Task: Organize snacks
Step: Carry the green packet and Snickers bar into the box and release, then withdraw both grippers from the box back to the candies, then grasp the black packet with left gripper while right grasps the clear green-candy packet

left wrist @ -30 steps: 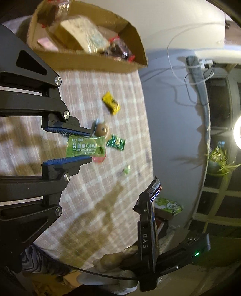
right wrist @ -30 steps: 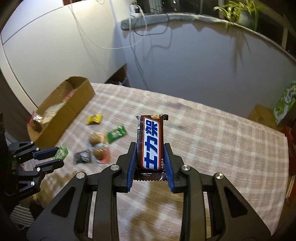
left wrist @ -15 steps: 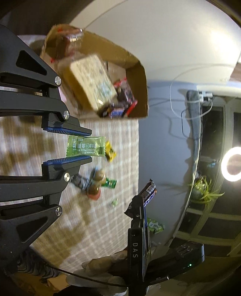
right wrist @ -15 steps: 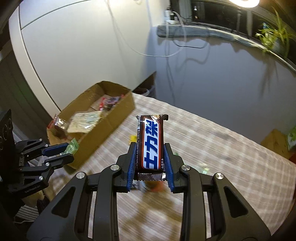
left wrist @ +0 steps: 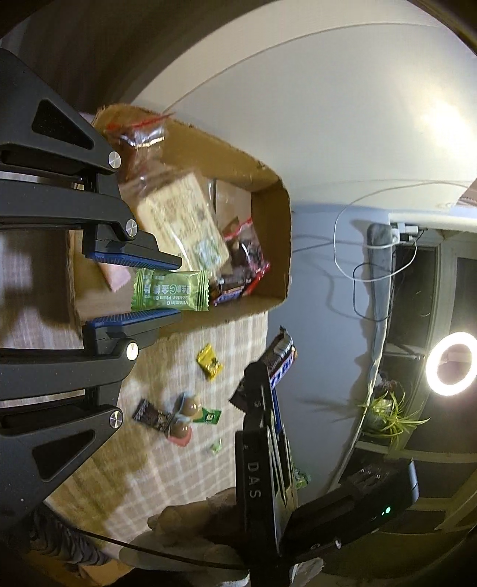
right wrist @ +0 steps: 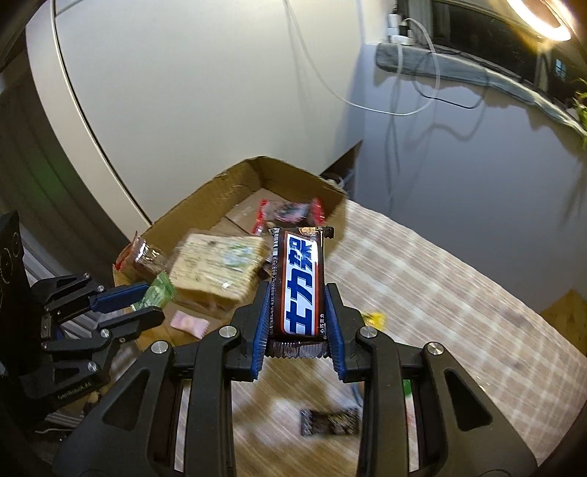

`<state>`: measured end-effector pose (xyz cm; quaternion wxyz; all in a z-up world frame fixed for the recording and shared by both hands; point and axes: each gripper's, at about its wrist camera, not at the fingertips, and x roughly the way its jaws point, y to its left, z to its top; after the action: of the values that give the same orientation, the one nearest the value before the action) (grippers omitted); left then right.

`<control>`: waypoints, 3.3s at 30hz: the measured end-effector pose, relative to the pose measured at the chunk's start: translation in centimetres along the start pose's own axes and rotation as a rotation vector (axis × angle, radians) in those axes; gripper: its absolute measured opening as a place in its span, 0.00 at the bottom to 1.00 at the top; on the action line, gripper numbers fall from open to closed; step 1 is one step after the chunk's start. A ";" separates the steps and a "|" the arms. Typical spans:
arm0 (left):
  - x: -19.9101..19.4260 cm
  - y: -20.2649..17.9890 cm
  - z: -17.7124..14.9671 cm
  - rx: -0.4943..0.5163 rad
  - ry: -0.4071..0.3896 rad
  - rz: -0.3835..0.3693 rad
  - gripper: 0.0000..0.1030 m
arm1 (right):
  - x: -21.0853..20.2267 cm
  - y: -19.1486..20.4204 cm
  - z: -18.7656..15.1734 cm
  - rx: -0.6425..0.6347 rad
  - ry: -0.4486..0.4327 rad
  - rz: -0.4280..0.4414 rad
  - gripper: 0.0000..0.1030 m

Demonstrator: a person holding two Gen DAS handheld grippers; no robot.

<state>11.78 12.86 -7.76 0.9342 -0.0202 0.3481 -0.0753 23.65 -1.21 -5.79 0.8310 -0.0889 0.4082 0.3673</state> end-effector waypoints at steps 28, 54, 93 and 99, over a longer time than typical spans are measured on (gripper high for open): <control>-0.1 2.0 0.2 -0.024 -0.026 0.085 0.66 | 4.0 4.4 3.4 -0.056 -0.011 0.028 0.69; -1.6 -4.0 0.7 0.069 -0.054 0.029 0.68 | -3.5 -3.5 -1.5 0.023 -0.033 -0.072 0.70; 9.4 -12.8 -1.4 0.229 0.247 -0.160 0.46 | -1.7 -18.3 -10.5 0.184 0.088 -0.145 0.58; 10.3 -13.9 -1.8 0.285 0.264 -0.159 0.36 | -0.7 -17.9 -11.0 0.157 0.106 -0.147 0.46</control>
<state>16.53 -2.46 -14.50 0.8649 0.0947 0.4507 -0.1994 28.86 -19.26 -15.14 0.8372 -0.0726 0.4716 0.2673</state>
